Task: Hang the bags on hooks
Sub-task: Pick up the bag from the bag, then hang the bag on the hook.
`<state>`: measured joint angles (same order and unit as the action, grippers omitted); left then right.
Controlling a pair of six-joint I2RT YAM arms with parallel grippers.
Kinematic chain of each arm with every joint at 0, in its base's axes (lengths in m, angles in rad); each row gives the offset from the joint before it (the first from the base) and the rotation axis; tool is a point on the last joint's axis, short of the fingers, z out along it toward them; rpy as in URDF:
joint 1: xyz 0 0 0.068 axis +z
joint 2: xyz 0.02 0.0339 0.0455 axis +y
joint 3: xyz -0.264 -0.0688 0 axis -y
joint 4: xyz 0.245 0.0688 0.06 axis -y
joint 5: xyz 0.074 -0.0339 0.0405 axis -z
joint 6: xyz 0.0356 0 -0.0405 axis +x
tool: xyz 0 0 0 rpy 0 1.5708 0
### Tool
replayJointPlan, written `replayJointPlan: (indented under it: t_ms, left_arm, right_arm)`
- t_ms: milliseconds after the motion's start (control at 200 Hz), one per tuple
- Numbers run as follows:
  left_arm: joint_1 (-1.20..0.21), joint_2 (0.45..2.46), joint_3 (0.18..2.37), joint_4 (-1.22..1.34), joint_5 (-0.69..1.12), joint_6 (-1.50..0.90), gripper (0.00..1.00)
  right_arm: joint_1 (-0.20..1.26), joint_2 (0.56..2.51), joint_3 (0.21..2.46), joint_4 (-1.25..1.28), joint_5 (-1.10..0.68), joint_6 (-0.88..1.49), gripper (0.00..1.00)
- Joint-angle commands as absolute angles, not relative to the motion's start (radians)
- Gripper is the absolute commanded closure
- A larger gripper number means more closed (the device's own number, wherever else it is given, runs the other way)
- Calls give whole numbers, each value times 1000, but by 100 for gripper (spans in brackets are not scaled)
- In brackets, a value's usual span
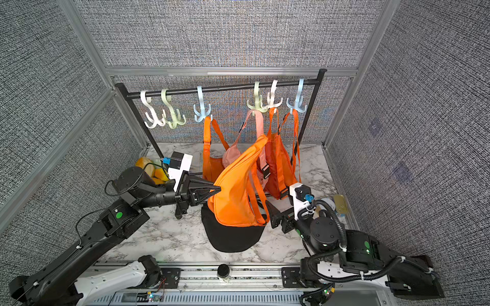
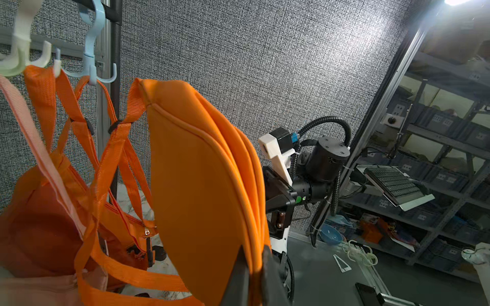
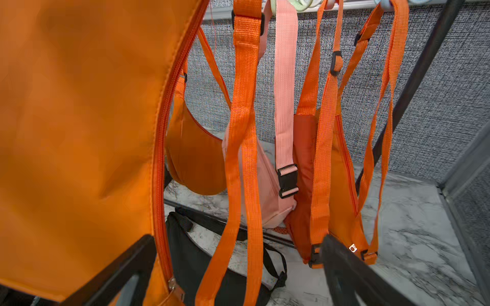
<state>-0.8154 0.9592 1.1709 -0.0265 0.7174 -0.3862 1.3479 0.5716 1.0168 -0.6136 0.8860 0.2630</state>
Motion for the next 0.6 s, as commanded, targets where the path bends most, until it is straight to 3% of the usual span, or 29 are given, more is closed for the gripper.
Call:
replayJointPlan:
  t_ms: [0, 160, 230, 595]
  left_arm:
    - [-813, 955, 1194, -84, 753, -335, 100]
    - [-811, 941, 1224, -140, 722, -315, 100]
    - [-811, 930, 1221, -150, 706, -313, 100]
    - [-809, 876, 1201, -172, 701, -307, 100]
  right_arm:
    - [1254, 636, 1050, -647, 817, 279, 1]
    - [866, 751, 1049, -600, 341, 260, 1]
    - [762, 770, 1029, -546, 167, 251, 1]
    - [619, 921, 894, -229, -141, 232, 1]
